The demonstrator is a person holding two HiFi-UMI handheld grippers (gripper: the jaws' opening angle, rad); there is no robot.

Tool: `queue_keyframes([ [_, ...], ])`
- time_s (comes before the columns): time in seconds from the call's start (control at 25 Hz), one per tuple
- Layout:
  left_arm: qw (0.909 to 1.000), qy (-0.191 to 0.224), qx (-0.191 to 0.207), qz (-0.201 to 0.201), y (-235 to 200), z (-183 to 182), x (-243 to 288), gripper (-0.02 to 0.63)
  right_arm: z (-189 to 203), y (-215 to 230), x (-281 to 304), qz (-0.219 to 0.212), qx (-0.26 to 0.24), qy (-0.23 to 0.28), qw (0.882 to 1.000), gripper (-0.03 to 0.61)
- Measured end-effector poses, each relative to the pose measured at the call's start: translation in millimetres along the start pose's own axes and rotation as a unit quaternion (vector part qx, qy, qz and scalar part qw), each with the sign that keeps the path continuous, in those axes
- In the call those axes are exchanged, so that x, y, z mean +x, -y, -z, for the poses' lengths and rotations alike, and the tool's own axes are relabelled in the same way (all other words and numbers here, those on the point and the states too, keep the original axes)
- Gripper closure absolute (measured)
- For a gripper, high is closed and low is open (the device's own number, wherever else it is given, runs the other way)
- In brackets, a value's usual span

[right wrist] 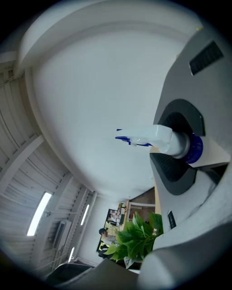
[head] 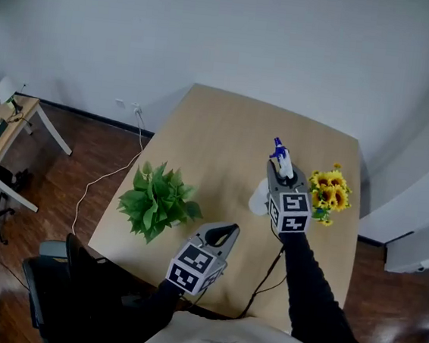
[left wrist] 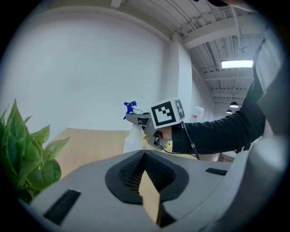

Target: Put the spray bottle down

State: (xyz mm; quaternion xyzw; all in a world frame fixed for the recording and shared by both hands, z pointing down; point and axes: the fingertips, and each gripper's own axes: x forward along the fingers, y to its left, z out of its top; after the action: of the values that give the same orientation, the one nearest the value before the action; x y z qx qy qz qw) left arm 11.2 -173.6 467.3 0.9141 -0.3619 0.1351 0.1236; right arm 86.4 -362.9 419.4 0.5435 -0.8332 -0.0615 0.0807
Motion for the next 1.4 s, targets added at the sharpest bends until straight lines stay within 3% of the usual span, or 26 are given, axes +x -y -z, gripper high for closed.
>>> queue_keyframes([
  [0.56, 0.9998, -0.01, -0.011, -0.012, -22, 12, 0, 0.614, 6, -41, 62, -0.047, 0.001, 0.011, 0.999, 0.508],
  [0.92, 0.9997, -0.007, -0.018, -0.016, -27, 14, 0, 0.614, 3, -75, 73, -0.085, -0.004, 0.007, 0.996, 0.508],
  [1.4, 0.9995, -0.005, -0.023, -0.023, -37, 14, 0, 0.614, 8, -88, 81, -0.099, -0.009, 0.007, 0.995, 0.498],
])
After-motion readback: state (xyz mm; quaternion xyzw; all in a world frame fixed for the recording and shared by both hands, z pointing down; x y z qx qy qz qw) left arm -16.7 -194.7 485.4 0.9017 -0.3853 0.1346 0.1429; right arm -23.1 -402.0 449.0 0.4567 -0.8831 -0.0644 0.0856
